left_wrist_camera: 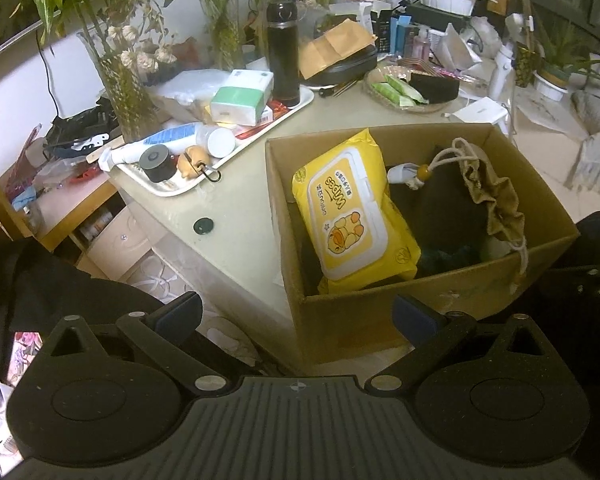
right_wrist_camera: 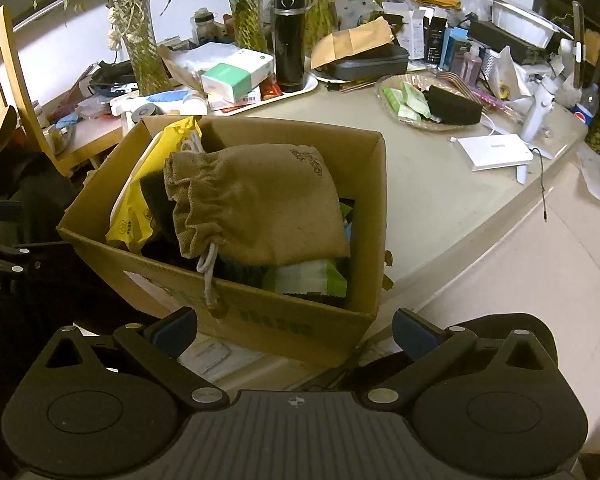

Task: Organize soft objects

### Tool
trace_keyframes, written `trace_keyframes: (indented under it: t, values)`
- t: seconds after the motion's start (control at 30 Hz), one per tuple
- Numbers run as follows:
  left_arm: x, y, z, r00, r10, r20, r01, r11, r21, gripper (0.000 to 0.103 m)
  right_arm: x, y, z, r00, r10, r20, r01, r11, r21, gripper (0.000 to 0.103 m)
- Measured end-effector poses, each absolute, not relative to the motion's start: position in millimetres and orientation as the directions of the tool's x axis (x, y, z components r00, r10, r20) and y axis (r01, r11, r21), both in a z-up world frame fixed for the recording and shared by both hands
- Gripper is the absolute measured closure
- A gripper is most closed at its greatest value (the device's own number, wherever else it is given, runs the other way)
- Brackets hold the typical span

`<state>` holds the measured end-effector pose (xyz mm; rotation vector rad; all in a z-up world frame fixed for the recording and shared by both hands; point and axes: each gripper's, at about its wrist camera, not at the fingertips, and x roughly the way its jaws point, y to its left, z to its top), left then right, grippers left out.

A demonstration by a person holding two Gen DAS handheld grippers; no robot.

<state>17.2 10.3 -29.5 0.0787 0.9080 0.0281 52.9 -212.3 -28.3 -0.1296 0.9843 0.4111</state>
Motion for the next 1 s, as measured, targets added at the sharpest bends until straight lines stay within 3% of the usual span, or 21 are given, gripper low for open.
trace_keyframes:
  t: [1.0]
  values:
    - [21.7, 11.4, -29.5, 0.603, 0.05, -0.796, 0.058, 0.993, 0.106, 0.0, 59.3, -230.3, -24.9, 0.485, 0.272, -0.831, -0.393, 0.917, 0.07, 0.0]
